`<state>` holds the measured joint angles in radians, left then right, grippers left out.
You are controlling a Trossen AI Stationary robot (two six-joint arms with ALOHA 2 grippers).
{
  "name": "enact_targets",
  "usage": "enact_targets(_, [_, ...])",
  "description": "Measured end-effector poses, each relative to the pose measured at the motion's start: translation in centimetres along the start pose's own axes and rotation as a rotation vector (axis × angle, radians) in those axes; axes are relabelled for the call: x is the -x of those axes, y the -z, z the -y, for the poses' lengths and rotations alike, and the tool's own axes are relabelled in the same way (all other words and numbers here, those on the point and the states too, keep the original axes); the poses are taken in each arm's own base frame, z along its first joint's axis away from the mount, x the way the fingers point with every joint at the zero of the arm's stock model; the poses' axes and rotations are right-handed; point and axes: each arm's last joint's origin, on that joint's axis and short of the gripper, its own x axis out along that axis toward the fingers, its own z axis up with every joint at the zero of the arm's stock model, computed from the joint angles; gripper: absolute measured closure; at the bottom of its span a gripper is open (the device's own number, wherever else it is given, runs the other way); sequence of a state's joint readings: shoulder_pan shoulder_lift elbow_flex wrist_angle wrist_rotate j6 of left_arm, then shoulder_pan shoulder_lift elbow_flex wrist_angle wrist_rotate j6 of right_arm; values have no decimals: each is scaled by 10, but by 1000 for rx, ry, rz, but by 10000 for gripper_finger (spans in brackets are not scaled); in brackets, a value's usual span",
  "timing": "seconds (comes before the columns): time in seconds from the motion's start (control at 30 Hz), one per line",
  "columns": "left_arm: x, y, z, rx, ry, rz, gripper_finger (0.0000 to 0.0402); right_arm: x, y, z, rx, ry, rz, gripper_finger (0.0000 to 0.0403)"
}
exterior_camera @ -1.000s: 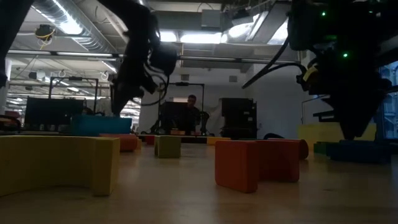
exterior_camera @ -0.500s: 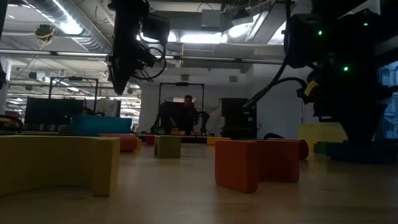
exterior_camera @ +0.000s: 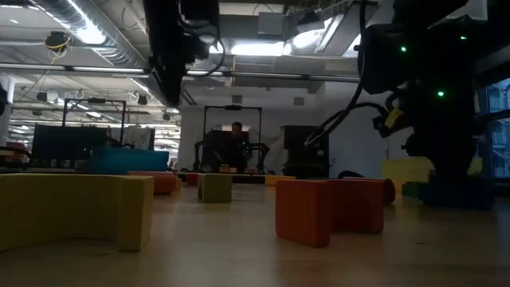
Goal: Sort blocks by size
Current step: Put the blue arch block into the blue bin
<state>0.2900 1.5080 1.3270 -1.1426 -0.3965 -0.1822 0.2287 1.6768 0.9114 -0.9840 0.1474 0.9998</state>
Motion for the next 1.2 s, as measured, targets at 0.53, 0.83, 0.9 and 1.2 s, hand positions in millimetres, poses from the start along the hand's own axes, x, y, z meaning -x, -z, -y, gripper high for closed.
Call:
enact_targets(0.53, [48, 13, 18, 35, 36, 240, 286, 83, -57, -19, 310, 13, 468, 363])
enact_targets(0.83, [86, 37, 14, 165, 111, 364, 286, 119, -136, -17, 430, -362, 956, 353])
enact_targets(0.9, [92, 41, 13, 178, 127, 381, 286, 126, -153, -12, 411, -436, 1073, 355])
enact_targets(1.2, [105, 50, 7, 206, 164, 431, 286, 106, -221, -4, 332, -661, 1461, 357])
